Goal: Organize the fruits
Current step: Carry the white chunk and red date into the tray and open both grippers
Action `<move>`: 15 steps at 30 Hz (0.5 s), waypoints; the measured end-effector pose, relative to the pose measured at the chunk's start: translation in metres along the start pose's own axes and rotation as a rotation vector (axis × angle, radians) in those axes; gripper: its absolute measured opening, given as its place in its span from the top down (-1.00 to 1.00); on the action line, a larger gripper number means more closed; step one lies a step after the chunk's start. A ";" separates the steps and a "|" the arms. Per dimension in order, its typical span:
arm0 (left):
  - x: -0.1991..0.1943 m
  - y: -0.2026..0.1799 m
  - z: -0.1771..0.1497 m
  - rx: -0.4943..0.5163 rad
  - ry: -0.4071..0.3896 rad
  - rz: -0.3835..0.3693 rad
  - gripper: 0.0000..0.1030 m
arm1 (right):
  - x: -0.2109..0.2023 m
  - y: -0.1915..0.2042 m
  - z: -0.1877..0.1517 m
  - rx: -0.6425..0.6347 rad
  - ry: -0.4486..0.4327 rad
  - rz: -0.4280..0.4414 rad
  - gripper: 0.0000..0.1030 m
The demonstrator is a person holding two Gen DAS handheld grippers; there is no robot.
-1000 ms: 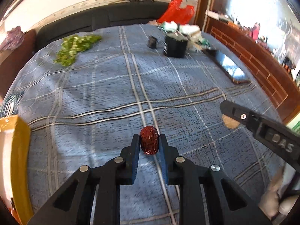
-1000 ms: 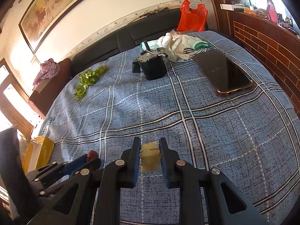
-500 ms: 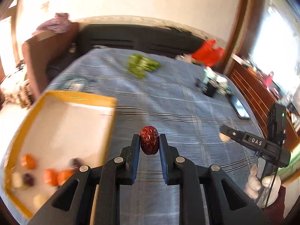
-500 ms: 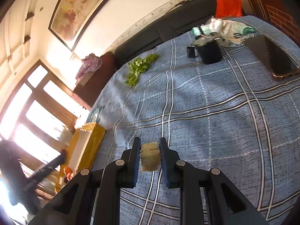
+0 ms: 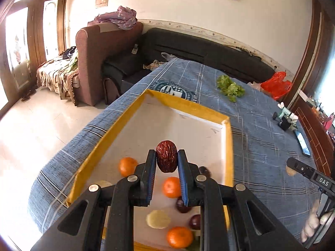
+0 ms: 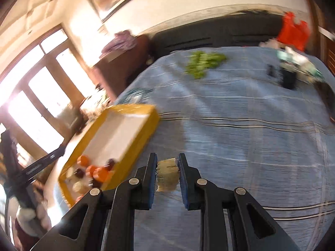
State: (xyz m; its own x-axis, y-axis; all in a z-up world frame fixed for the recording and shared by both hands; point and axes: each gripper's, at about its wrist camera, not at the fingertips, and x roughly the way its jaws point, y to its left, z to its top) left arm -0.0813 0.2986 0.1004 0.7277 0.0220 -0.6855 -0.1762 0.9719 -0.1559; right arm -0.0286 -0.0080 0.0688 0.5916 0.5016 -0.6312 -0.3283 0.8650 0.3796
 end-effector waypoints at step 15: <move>0.054 0.030 -0.001 0.001 0.090 -0.004 0.62 | 0.109 0.122 -0.032 -0.188 0.218 0.022 0.55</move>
State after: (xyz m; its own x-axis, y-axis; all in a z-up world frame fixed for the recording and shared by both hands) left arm -0.0485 0.3284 0.0579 0.6656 -0.0027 -0.7463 -0.1729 0.9722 -0.1576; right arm -0.0279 0.1531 0.0249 0.4176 0.4942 -0.7625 -0.4817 0.8319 0.2754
